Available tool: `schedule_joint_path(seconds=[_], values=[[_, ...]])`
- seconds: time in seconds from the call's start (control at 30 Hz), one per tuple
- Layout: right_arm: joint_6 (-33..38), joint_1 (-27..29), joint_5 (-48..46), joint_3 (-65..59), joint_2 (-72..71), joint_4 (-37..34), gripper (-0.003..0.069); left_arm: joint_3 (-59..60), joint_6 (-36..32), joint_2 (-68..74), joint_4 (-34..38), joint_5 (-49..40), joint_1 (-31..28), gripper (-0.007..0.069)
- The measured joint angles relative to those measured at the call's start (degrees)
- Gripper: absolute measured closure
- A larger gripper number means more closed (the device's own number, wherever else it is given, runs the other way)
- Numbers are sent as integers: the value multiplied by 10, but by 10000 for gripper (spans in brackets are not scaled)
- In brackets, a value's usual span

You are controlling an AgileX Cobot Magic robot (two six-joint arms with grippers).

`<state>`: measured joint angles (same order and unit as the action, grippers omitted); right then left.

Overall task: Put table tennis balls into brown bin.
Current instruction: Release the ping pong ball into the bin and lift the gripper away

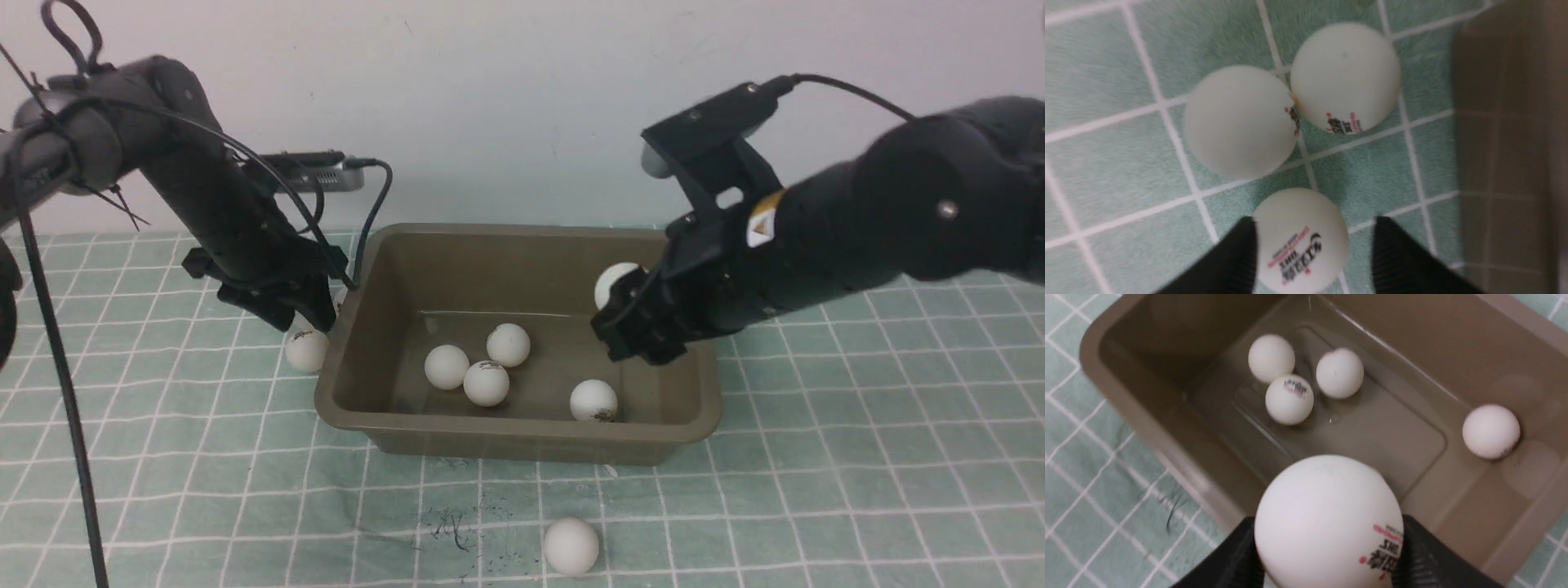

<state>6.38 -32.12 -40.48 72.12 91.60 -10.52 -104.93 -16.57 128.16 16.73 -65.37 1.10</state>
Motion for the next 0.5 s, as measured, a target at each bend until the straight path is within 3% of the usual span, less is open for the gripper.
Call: schedule_joint_path(seconds=[0.07, 0.13, 0.17, 0.23, 0.27, 0.47, 0.5], values=[[-19, 16, -20, 32, 33, 1, 163, 0, 2, 14, -2, 0, 0, 139], [-33, 29, -46, 57, 48, 2, 98, 0, 7, 21, -4, 0, 0, 116], [-35, 32, -49, 59, 49, 3, 92, 0, 9, 22, -4, 0, 0, 117], [-42, 48, -88, 83, 50, 14, 62, -1, 15, 24, -10, -8, 0, 221], [-43, 51, -100, 88, 46, 25, 67, -6, 16, 24, -14, -20, 0, 296], [-59, 72, -205, 87, 21, 74, 209, -56, 28, -7, -40, -39, 0, 276], [-64, 77, -234, 72, 9, 76, 285, -73, 30, -32, -41, -40, 1, 276]])
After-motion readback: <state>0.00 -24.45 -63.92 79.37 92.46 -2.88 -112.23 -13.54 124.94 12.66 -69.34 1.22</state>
